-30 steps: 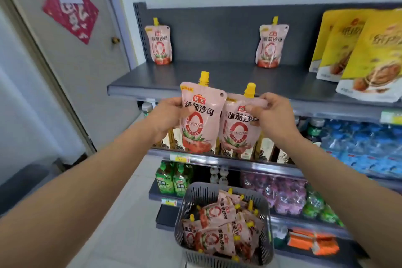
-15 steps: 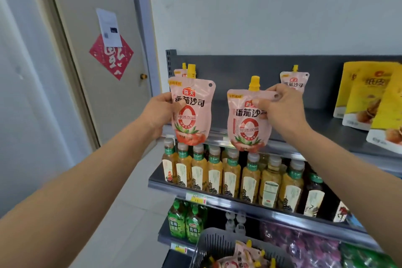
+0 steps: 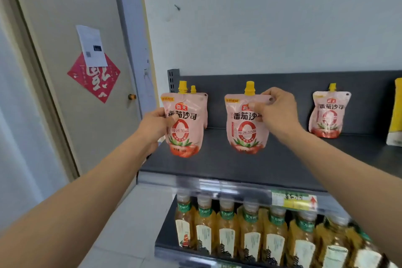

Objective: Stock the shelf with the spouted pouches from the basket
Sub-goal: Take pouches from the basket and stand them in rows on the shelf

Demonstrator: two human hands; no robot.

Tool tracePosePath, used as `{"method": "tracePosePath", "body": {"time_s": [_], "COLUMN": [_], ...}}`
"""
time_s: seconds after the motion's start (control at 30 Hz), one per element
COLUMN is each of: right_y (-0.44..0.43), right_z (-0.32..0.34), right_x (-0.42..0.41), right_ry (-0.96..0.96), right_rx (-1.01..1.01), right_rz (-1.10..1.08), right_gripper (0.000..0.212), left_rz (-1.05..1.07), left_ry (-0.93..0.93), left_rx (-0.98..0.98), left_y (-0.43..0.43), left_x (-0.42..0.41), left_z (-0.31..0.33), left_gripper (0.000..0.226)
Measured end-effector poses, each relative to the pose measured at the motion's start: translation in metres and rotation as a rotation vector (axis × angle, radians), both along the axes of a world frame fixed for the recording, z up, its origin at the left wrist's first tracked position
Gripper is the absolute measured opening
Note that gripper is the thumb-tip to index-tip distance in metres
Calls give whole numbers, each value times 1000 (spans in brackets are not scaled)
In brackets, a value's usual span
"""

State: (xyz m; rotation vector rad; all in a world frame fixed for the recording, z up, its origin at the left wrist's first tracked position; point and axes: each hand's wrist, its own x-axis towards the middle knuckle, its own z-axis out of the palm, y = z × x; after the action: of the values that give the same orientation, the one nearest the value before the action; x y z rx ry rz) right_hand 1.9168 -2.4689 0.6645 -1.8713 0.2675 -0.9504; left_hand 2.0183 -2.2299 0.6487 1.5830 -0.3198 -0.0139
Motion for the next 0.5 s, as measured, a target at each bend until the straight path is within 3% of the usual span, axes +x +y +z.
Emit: {"method": "tracePosePath", "body": {"time_s": [0.5], "right_y": [-2], "right_z": [-16], "right_x": [121], "right_ry": [102], "right_rx": [40], "right_rz": [-43], "right_gripper": [19], "left_rz": [-75], "left_ry": [108], "left_rx": [68], "left_y": [-26], "left_x": [123], "left_z": [-30], "left_gripper": [22]}}
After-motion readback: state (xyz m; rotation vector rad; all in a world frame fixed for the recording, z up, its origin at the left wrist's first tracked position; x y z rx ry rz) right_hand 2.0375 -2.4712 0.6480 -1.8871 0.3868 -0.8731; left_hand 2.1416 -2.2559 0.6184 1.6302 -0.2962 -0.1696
